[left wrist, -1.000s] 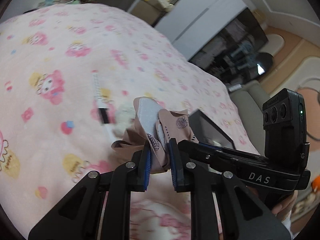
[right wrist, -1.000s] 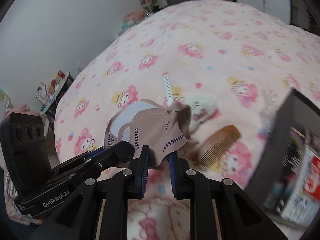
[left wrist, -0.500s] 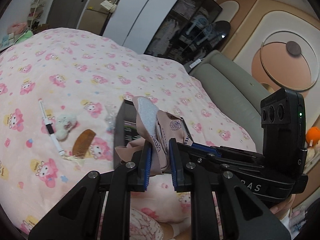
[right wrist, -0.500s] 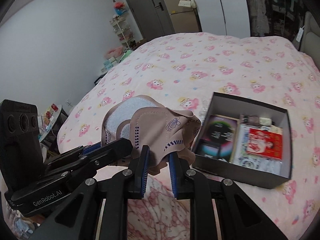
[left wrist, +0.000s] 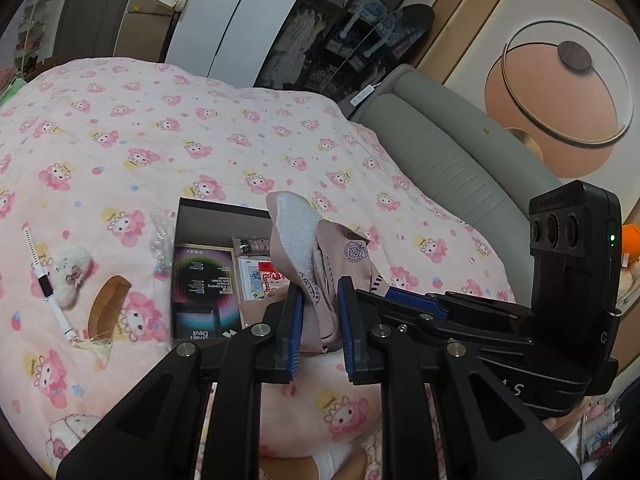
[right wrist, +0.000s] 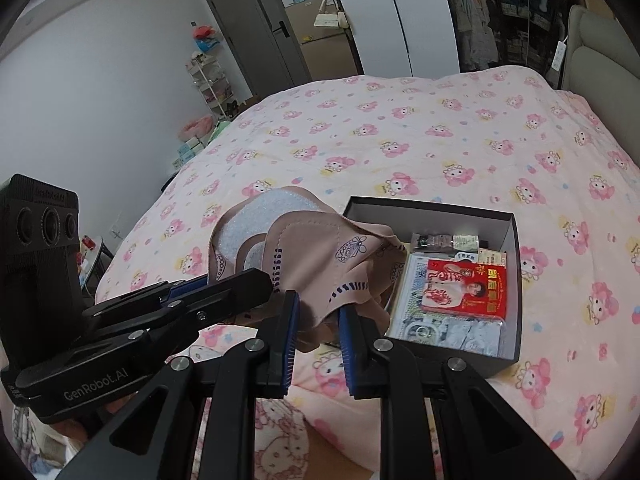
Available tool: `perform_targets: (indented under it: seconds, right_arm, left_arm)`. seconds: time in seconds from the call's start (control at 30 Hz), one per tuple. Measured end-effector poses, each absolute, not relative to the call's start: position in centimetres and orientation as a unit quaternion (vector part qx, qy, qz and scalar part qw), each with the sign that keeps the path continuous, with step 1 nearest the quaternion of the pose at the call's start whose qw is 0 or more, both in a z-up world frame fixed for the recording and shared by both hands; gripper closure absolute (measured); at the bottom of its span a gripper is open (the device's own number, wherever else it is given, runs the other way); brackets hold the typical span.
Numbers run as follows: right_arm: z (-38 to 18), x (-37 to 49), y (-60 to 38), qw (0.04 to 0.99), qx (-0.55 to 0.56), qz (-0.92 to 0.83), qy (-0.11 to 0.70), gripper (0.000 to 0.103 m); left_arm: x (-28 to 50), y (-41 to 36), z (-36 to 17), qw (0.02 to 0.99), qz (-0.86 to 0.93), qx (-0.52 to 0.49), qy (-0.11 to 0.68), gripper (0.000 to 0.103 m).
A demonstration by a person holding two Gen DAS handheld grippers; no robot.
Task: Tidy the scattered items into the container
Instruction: 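Carry the beige cloth into the black box and open the left gripper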
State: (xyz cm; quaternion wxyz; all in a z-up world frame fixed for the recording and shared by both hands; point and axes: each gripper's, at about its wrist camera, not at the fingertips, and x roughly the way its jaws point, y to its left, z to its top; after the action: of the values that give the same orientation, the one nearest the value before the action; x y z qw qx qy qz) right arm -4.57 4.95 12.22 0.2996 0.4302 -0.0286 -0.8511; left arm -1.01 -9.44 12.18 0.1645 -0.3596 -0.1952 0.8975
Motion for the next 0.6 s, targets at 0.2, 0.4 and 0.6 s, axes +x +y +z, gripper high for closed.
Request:
perform_targets:
  seconds: [0.2, 0.4, 0.6]
  right_arm:
    - [9.0, -9.7, 6.1, 0.307, 0.458, -0.833, -0.039, 0.086]
    - [4.8, -14.1, 6.2, 0.299, 0.492, -0.817, -0.026, 0.086]
    - [0.4, -19.0, 7.2, 0.274, 0.541, -0.793, -0.049, 0.086]
  left_arm:
    - [-5.5, -8.8, 9.2, 0.166, 0.887, -0.382, -0.198, 0.087]
    - [-10.0, -8.6, 4.0, 0.161, 0.866, -0.425, -0.208, 0.087]
    - [-16.0, -8.2, -1.1, 0.146, 0.841, -0.482, -0.198, 0.087]
